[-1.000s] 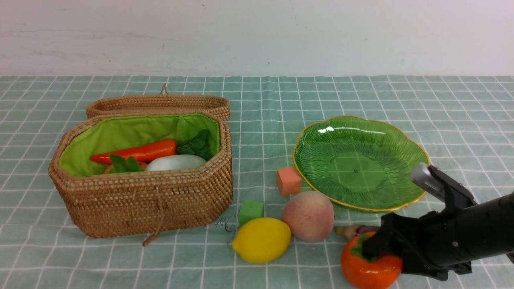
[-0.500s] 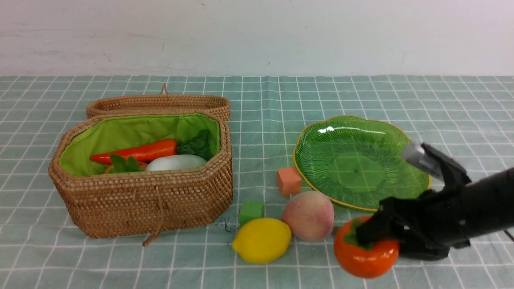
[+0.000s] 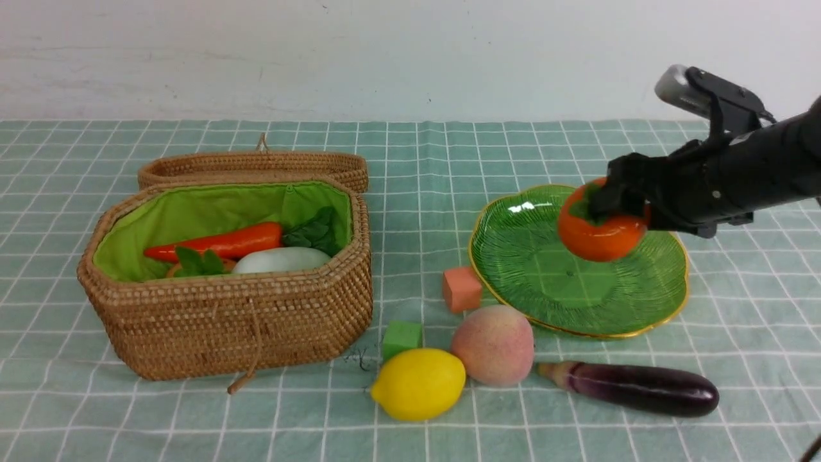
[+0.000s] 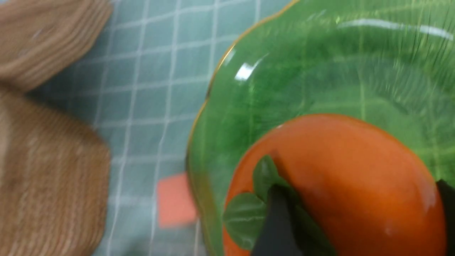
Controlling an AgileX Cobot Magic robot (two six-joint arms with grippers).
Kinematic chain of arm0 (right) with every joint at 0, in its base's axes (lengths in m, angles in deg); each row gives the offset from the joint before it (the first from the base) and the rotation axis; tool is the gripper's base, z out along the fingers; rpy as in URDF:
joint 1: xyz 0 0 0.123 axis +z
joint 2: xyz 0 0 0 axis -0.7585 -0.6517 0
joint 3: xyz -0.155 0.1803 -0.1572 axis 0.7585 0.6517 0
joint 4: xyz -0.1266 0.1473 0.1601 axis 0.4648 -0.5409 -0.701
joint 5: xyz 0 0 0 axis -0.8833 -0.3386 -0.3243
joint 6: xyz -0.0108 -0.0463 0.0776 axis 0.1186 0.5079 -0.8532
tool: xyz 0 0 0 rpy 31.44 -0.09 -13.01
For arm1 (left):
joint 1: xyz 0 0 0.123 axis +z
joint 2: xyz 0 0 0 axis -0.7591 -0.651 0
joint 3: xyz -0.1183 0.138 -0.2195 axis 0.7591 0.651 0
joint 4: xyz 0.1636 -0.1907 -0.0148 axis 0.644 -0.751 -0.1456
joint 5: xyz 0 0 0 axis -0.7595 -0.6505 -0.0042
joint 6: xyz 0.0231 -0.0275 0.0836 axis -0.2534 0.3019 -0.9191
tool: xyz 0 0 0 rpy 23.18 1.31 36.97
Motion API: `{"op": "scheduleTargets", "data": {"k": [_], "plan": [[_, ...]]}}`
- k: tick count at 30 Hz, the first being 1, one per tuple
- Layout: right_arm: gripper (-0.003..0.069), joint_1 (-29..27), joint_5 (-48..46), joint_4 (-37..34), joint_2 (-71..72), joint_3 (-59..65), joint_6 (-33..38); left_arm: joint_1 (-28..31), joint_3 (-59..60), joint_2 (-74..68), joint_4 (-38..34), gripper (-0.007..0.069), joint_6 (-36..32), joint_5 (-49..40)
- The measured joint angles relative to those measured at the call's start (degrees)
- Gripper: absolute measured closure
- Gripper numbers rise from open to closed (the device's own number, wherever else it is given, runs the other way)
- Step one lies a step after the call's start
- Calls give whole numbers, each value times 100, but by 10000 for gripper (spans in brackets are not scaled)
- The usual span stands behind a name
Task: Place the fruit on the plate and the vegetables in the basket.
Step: Grab a tomato with your right arm and place it on the plate on the right.
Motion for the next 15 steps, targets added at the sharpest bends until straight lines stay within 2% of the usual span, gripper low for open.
{"op": "scheduleTargets", "data": {"k": [5, 11, 14, 15], "plan": [[156, 0, 252, -636, -1179, -583, -15, 0, 0, 0, 0, 603, 0, 0], [156, -43, 224, -734, -1645, -828, -7, 0, 0, 0, 0, 600, 0, 0], [127, -49, 153, -734, -1650, -836, 59, 0, 0, 0, 0, 597, 0, 0], [76, -49, 102, -734, -1650, -836, 105, 0, 0, 0, 0, 596, 0, 0]]}}
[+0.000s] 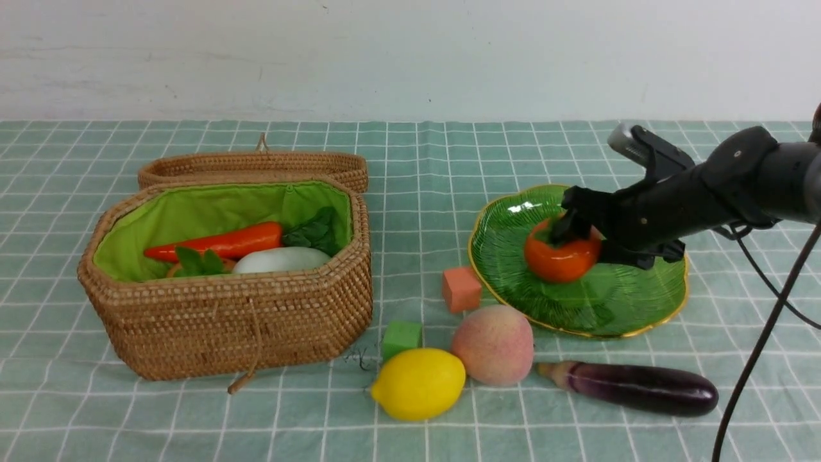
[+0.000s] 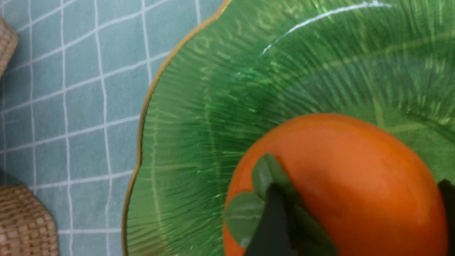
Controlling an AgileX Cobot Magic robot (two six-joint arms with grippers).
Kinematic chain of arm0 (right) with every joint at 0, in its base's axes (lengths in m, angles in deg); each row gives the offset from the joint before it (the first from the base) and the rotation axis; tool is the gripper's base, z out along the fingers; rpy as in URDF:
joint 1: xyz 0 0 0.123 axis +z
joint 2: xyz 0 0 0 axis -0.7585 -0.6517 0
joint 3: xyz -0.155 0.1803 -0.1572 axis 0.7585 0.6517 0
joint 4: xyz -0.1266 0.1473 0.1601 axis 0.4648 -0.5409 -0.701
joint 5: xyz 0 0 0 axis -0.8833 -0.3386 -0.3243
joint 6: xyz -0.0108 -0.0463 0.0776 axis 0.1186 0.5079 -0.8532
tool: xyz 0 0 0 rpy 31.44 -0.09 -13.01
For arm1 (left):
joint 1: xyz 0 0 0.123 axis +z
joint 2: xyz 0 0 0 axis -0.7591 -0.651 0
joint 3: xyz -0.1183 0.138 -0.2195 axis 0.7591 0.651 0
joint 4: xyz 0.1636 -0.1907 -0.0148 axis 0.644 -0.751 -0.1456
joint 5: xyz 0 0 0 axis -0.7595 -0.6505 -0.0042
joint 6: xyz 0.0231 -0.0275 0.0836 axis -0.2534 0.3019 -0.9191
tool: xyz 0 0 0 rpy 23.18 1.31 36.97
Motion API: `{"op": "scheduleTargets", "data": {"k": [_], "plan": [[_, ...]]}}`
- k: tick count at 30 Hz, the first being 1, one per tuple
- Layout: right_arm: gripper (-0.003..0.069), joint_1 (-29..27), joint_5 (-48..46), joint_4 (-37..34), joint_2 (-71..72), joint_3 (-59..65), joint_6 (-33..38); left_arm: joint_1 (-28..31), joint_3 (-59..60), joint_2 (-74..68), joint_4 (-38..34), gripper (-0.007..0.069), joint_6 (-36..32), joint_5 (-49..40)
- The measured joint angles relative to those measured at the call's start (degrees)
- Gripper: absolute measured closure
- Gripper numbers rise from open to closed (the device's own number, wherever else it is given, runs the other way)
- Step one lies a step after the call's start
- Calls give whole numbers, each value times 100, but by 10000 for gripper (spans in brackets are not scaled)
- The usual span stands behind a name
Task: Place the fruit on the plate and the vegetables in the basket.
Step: Grab a tomato with your right arm and place it on the plate on the right, then grab an eggplant with your right arm and place it in the basket on the left.
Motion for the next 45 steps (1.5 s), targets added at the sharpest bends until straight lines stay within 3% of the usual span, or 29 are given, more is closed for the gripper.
{"op": "scheduleTargets", "data": {"k": [4, 13, 24, 28, 29, 30, 33, 34, 36, 38, 42, 45], "plan": [[-15, 0, -123, 26, 31, 0, 13, 0, 0, 0, 0, 594, 0, 0], [-6, -121, -378, 73, 266, -24, 27, 0, 0, 0, 0, 586, 0, 0], [4, -798, -1085, 913, 1006, -30, 364, 0, 0, 0, 0, 585, 0, 0], [19, -798, -1598, 1166, 1225, -36, 917, 0, 0, 0, 0, 578, 0, 0], [39, -798, -1816, 1275, 1328, -36, 1429, 0, 0, 0, 0, 576, 0, 0], [41, -798, -1838, 1283, 1340, -36, 1429, 0, 0, 0, 0, 575, 0, 0], [101, -798, -2391, 1476, 1576, -40, 2594, 0, 0, 0, 0, 571, 0, 0], [104, -798, -2391, 1491, 1589, -40, 2670, 0, 0, 0, 0, 571, 0, 0], [141, -798, -2936, 1592, 1700, -51, 3453, 0, 0, 0, 0, 567, 0, 0], [200, -767, -3918, 1706, 1748, -51, 4863, 0, 0, 0, 0, 564, 0, 0], [230, -550, -4322, 1919, 1748, -39, 5229, 0, 0, 0, 0, 558, 0, 0], [213, -37, -4333, 2590, 1748, -20, 4778, 0, 0, 0, 0, 554, 0, 0]]}}
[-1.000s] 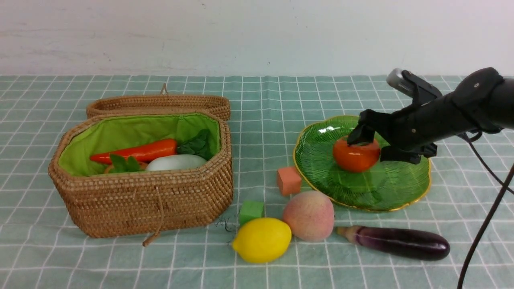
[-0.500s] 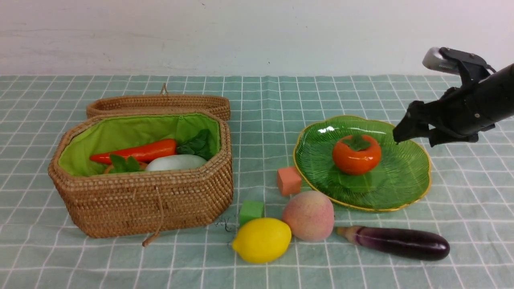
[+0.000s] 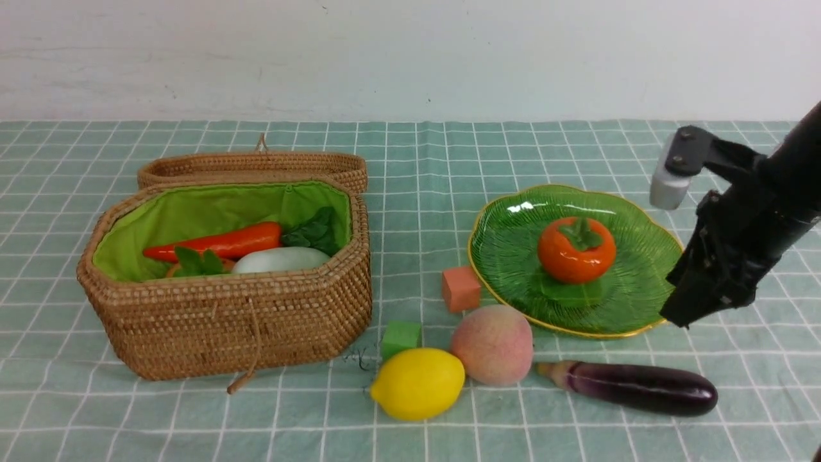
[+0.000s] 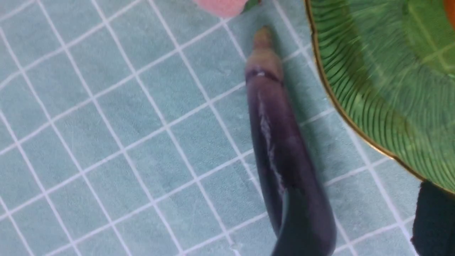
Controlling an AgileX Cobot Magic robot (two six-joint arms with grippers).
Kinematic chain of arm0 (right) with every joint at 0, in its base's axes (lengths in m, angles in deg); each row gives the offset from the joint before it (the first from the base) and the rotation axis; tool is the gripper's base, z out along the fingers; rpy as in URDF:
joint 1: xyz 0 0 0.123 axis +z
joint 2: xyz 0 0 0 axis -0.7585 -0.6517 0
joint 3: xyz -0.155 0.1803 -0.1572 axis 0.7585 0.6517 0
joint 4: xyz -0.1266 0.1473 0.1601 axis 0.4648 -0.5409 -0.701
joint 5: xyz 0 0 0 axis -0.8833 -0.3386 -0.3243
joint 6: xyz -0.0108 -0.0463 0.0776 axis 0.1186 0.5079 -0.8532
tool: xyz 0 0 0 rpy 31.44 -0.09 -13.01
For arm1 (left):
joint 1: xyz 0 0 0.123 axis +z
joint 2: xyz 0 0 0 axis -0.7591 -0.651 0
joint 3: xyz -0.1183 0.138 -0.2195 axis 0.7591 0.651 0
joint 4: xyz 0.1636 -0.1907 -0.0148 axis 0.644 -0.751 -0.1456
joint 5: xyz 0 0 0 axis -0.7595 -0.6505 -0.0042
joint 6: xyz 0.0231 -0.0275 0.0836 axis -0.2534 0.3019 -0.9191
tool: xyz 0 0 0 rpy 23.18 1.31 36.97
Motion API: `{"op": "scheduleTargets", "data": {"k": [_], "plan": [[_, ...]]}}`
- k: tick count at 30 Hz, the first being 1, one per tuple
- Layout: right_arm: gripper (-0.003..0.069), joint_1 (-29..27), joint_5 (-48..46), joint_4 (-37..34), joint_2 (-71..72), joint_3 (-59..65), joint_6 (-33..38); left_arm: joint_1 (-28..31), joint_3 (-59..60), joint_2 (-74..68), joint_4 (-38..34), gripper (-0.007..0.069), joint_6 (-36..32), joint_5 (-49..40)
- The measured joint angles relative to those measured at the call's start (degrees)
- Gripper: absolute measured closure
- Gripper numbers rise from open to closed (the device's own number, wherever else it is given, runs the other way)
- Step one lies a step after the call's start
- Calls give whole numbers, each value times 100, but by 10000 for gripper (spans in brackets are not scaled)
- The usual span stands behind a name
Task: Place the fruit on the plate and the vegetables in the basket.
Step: Grab an eggplant with your right arm and place it in the basket on the left.
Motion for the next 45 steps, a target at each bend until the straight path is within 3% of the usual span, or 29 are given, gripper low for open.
{"op": "scheduleTargets", "data": {"k": [4, 10, 17, 24, 29, 32, 45], "plan": [[141, 593, 6, 639, 0, 12, -627, 0, 0, 0, 0, 550, 0, 0], [22, 671, -9, 886, -5, 193, -804, 0, 0, 0, 0, 544, 0, 0], [-6, 665, 660, 1622, -50, 1151, -1070, 0, 0, 0, 0, 537, 0, 0], [22, 665, 1659, 1454, -184, 1764, -932, 0, 0, 0, 0, 532, 0, 0], [100, 665, 1956, 1410, -532, 1892, -863, 0, 0, 0, 0, 529, 0, 0], [266, 653, 2041, 1425, -559, 1881, -716, 0, 0, 0, 0, 523, 0, 0], [260, 553, 1382, 1466, -128, 1913, -435, 0, 0, 0, 0, 511, 0, 0]]}}
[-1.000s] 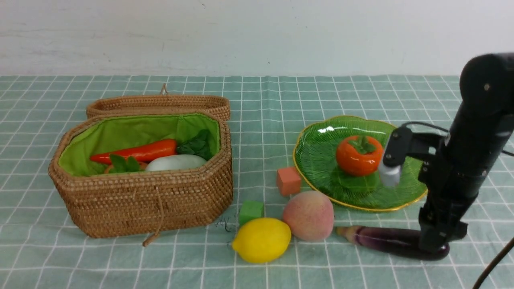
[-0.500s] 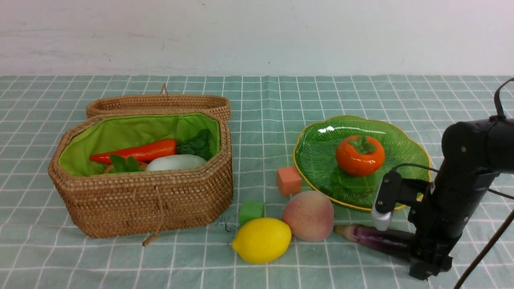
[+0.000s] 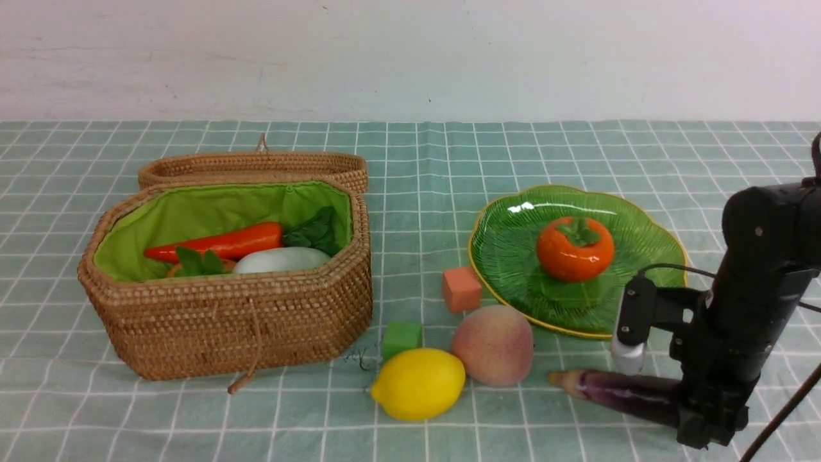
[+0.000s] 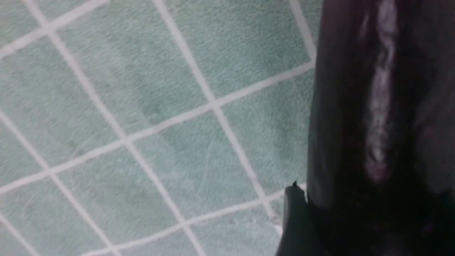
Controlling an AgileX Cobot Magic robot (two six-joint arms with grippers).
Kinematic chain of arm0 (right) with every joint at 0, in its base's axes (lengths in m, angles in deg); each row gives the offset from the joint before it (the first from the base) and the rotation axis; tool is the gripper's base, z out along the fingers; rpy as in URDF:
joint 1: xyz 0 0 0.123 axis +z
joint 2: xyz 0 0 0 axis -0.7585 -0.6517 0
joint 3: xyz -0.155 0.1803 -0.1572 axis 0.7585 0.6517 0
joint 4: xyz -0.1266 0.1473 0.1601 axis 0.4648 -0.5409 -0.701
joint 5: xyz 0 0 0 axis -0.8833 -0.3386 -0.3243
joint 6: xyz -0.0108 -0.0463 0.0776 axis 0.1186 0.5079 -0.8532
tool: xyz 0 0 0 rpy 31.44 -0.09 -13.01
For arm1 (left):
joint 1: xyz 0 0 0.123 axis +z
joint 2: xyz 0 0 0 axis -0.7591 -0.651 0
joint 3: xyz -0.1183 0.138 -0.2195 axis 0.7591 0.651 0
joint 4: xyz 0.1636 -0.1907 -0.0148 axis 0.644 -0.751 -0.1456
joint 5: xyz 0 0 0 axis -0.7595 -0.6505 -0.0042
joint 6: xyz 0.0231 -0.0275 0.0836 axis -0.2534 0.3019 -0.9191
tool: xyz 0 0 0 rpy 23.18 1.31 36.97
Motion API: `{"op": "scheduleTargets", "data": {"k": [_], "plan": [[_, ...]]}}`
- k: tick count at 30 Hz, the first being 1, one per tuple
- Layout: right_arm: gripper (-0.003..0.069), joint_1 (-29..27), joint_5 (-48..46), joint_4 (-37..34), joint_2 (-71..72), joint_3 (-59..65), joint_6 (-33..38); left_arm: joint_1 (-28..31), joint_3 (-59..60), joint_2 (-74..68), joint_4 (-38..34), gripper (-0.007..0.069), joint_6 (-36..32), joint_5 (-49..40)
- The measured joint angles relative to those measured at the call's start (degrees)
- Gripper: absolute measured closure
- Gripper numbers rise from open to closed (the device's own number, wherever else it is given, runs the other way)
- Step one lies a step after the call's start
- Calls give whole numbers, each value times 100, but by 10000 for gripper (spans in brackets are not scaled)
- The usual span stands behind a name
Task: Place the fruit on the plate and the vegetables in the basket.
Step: Grab an eggplant with your right arm and place it in the basket on the left.
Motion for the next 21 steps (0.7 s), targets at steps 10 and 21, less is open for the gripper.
{"op": "scheduleTargets", "data": {"k": [10, 21], "plan": [[260, 0, -548, -36, 1682, 0, 184, 0, 0, 0, 0, 502, 0, 0], [260, 0, -355, -1540, 2074, -422, 73, 0, 0, 0, 0, 494, 0, 0]]}}
